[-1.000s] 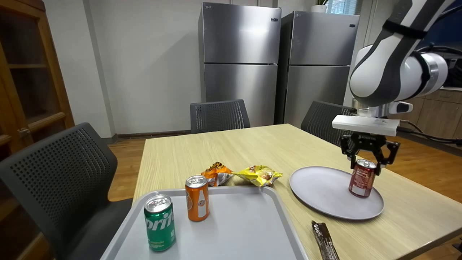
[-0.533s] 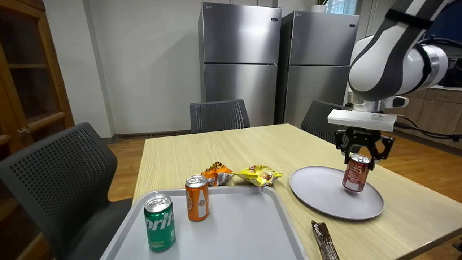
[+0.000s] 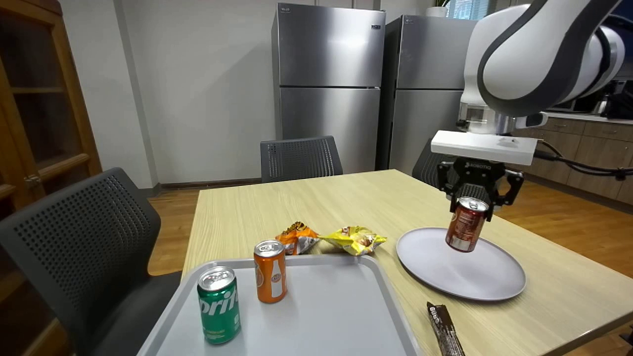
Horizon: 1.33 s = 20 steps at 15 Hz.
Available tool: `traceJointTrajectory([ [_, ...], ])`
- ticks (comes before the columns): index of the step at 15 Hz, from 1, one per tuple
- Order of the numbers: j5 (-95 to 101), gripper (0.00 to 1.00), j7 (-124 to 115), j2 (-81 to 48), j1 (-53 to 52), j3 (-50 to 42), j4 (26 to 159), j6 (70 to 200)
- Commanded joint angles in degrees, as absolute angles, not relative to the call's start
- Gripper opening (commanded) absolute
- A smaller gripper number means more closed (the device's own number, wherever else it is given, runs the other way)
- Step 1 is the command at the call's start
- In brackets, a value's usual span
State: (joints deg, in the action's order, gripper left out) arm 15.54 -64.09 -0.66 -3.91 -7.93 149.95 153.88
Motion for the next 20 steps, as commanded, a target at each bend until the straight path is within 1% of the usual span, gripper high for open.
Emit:
traceJointTrajectory([
  [1,14.2,0.4,-66.5,5.1,-4.4,-2.0,152.2,151.1],
  [6,11.2,0.4,-67.2,5.2,-6.5,5.4,150.3,148.5],
  [10,8.7,0.4,-66.8,3.4,-8.9,9.5,147.9,147.1],
  [20,7.2,0.4,-65.0,-3.9,-15.1,14.8,139.5,144.8],
])
